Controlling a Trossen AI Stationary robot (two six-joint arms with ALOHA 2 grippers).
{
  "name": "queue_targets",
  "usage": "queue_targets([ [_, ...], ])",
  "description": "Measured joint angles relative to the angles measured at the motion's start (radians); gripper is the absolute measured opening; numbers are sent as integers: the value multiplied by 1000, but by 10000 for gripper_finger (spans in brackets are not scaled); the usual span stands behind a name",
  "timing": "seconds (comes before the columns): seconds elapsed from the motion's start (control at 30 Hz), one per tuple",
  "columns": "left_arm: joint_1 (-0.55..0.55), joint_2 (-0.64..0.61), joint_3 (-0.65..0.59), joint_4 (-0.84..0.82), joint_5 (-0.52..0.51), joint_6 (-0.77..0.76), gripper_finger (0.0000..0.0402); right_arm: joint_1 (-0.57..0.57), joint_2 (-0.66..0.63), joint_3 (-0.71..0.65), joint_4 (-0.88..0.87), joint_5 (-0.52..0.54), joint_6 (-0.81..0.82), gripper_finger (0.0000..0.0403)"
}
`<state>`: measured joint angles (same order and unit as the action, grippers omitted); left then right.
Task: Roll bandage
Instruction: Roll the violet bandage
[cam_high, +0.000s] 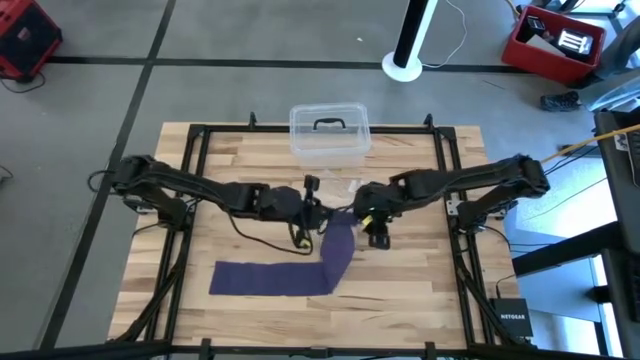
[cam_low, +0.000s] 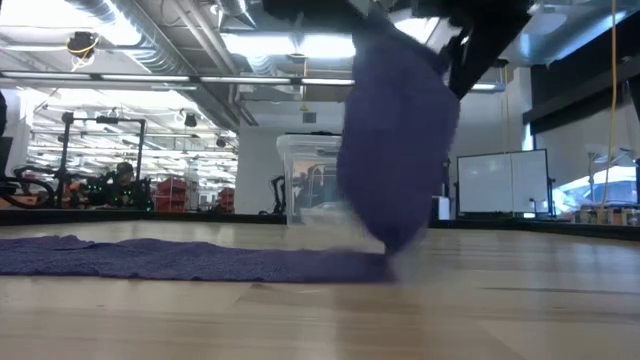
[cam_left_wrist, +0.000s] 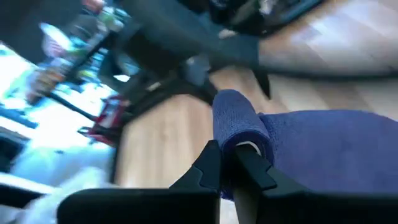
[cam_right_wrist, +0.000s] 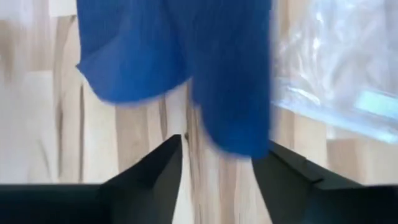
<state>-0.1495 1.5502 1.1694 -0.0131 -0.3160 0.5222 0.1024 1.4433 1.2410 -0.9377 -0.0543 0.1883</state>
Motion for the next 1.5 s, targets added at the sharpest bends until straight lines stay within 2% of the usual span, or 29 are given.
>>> queue_targets([
  [0.13,10,-68,0,23,-82,49,6,1,-141,-41,-4,113,1,221],
  [0.23,15,-109,1,73,-142,106,4,1,-264,-136,115,169,-2,226],
  [0.33,21,-132,1,164,-155,189,4,1,-413,-287,346,224,-23,227],
  [0.43,22,-141,1,272,-151,255,6,1,-528,-467,651,255,-37,227],
  [0.57,23,-140,2,321,-141,344,3,1,-584,-659,1037,252,-40,227],
  [0.73,27,-139,2,337,-128,348,5,-1,-533,-750,1331,266,-75,227],
  [1.0,25,-139,2,344,-121,352,7,-1,-372,-749,1595,254,-197,227],
  [1.1,23,-139,2,346,-121,350,9,-12,-324,-749,1671,194,-198,216],
  [1.2,23,-139,2,347,-121,347,4,-13,-283,-749,1754,164,-204,169],
  [1.37,23,-139,2,353,-127,318,6,-12,-248,-749,1838,182,-292,29],
  [1.4,21,-139,2,368,-132,318,7,-12,-248,-749,1823,179,-306,15],
  [1.5,12,-150,18,387,-137,317,4,-12,-248,-749,1746,199,-314,18],
])
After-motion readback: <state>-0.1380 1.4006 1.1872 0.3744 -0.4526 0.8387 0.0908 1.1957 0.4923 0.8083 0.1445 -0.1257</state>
